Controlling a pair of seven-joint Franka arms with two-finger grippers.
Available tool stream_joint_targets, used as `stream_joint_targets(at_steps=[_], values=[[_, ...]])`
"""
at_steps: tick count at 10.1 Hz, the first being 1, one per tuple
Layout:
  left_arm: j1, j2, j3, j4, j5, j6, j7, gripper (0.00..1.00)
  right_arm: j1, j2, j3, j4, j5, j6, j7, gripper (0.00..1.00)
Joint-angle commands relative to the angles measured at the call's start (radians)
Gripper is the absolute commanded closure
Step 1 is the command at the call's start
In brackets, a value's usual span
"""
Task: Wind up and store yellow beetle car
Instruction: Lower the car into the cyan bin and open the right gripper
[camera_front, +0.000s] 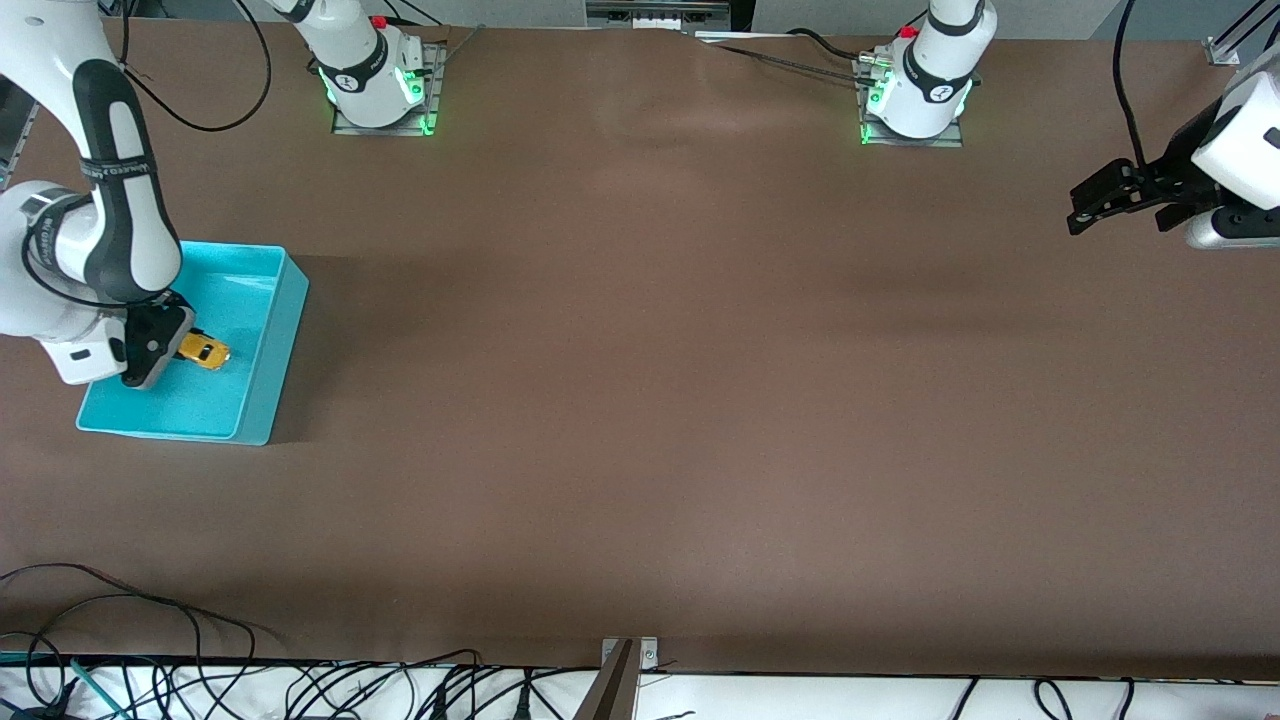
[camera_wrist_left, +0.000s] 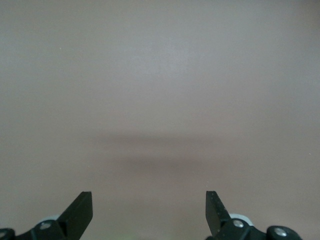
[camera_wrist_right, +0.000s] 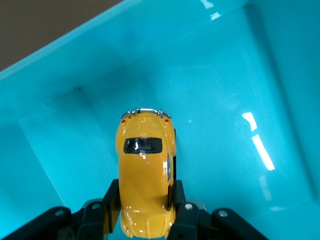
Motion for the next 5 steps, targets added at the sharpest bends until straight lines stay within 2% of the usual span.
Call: stream_joint_targets(at_steps=[1, 5], values=[[-0.002, -0.016, -0.002, -0.016, 0.008, 0.013, 0.001, 0.00, 0.001, 0.054, -0.002, -0.005, 0.037, 0.043, -0.005, 1.00], [0.001, -0.014, -0.002, -0.015, 0.008, 0.010, 0.003, 0.00, -0.023, 0.091, -0.002, -0.005, 0.040, 0.062, -0.005, 1.00]])
